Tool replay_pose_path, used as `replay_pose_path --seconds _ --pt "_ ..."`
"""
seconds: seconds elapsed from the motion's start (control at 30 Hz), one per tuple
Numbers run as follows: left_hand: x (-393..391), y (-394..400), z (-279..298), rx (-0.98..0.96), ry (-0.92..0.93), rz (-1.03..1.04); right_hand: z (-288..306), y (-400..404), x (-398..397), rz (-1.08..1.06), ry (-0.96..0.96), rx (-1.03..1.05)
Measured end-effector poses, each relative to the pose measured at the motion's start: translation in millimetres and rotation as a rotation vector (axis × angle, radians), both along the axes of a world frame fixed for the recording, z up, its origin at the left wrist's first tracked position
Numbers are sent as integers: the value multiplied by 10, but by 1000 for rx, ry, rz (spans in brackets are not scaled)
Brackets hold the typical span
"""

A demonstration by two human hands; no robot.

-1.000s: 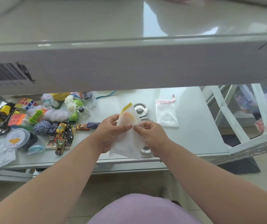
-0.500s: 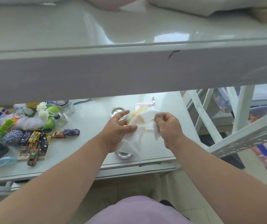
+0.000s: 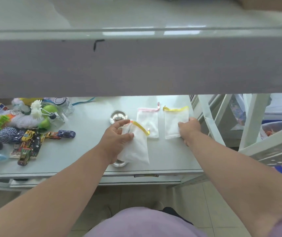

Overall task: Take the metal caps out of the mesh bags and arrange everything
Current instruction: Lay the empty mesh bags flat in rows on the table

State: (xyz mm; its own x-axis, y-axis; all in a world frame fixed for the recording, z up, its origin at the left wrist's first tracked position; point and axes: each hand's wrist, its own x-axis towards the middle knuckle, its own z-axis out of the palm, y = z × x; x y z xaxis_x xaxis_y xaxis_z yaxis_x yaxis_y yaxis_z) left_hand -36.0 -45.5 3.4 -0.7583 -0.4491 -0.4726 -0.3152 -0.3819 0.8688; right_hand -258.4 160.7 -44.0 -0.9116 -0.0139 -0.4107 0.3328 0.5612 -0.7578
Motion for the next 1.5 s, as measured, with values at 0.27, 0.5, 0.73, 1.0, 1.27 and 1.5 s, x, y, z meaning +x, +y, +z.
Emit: replay_pose_path --seconds 0.27,0.5,0.73,1.0,1.27,1.5 --pt "-4 38 -10 -20 -24 27 91 98 -55 85 75 142" --pt "-81 105 108 11 8 -29 282 79 422 9 206 16" --pt "-73 110 243 103 98 -81 462 -175 1177 150 -541 -683" --pt "228 -172 231 61 48 -15 301 -202 1386 111 -202 -345" --pt "435 -457 123 -48 -25 48 96 -113 1495 295 -46 191" --pt "502 -503 97 -43 -52 82 86 -207 1470 709 459 675"
